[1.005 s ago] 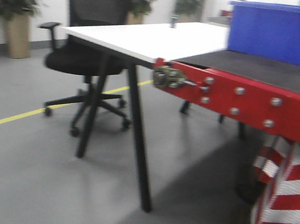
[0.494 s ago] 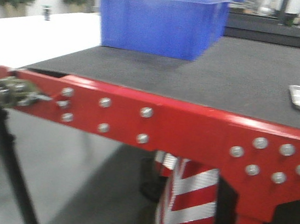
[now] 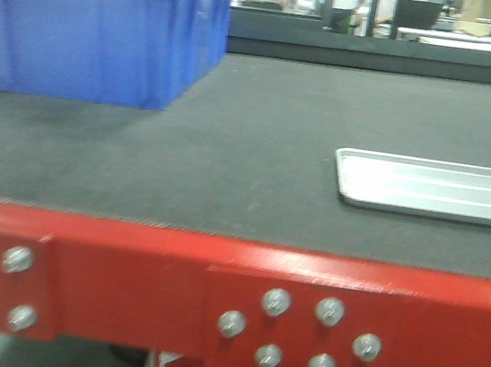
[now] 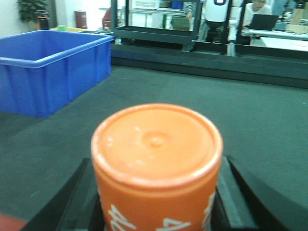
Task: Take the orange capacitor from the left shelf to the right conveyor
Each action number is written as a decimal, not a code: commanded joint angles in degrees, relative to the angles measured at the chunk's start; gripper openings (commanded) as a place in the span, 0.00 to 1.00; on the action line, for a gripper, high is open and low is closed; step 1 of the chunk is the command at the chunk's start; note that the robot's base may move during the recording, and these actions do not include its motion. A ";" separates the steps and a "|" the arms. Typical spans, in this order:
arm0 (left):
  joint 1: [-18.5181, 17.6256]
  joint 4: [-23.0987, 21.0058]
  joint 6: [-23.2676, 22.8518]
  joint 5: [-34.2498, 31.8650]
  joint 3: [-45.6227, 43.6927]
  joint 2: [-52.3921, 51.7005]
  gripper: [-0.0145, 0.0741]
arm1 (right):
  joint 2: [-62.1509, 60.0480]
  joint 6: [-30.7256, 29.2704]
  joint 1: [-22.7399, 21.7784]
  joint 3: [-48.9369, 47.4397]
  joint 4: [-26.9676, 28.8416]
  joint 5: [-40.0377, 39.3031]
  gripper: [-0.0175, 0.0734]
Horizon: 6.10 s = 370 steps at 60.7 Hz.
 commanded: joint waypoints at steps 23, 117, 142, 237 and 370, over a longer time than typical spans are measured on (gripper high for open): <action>-0.09 -0.10 -0.08 -5.24 -0.26 -0.62 0.02 | 0.83 -0.47 -0.06 -1.61 -0.89 -5.45 0.25; -0.09 -0.10 -0.08 -5.24 -0.26 -0.62 0.02 | 12.89 -0.47 -0.06 -6.80 0.45 -10.33 0.25; -0.09 -0.10 -0.08 -5.24 -0.26 -0.62 0.02 | 43.88 -0.41 0.02 -12.32 0.45 -35.02 0.25; -0.09 -0.10 -0.08 -5.24 -0.26 -0.62 0.02 | 91.27 -3.34 -2.51 3.80 -2.84 -91.68 0.60; -0.09 -0.10 -0.08 -5.24 -0.26 -0.62 0.02 | 12.97 2.70 -4.91 6.38 -0.60 -20.82 0.25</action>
